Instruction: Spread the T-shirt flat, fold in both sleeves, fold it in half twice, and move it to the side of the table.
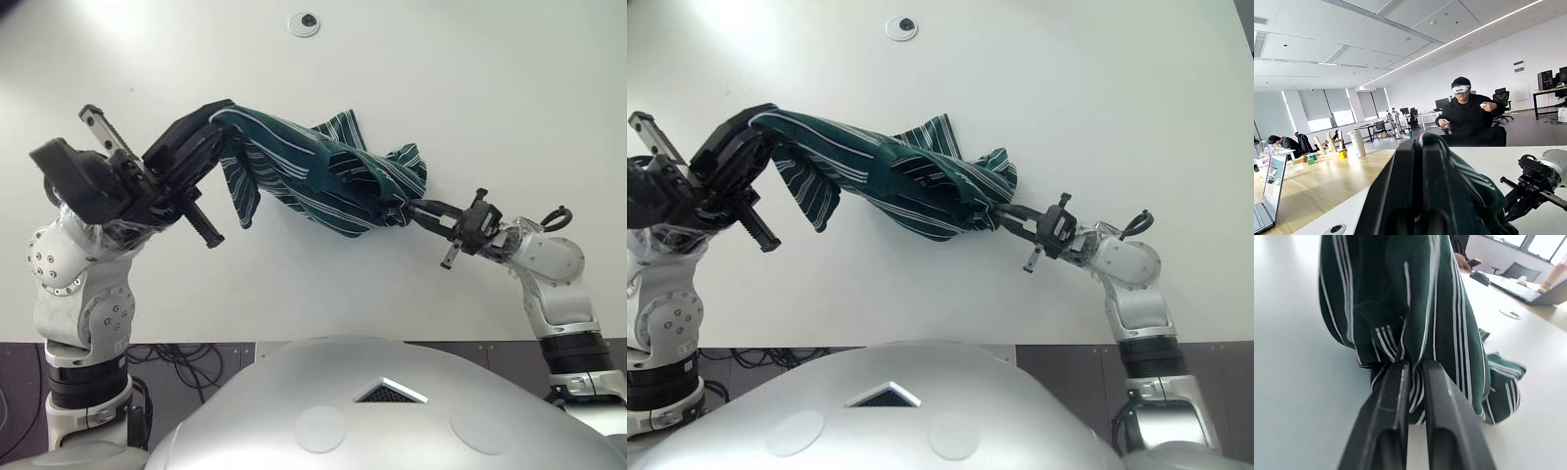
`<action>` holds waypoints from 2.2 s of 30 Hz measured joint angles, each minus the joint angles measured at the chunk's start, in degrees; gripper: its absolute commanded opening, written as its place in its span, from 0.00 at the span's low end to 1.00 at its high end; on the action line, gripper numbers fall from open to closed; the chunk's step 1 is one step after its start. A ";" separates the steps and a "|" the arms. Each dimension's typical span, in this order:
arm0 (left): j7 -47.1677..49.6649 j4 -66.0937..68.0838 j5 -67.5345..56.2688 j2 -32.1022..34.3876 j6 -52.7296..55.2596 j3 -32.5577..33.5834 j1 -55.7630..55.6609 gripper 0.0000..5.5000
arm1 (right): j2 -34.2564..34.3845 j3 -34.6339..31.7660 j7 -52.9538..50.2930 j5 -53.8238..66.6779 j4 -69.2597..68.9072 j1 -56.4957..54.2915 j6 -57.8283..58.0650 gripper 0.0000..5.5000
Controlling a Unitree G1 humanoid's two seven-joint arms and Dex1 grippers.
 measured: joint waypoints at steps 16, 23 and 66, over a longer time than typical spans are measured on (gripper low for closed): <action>-1.26 0.09 1.49 -0.95 -0.05 0.53 0.84 0.00 | 2.19 0.13 -1.45 2.76 -4.14 5.17 1.20 0.28; -1.44 0.08 1.66 -1.24 -0.05 0.74 0.89 0.00 | 2.60 0.02 -6.16 -2.60 -0.85 3.30 0.20 0.23; 8.33 92.79 53.93 1.66 -28.62 -16.58 -90.69 0.00 | -0.89 -1.78 -36.45 -36.84 54.22 -80.98 -9.36 0.00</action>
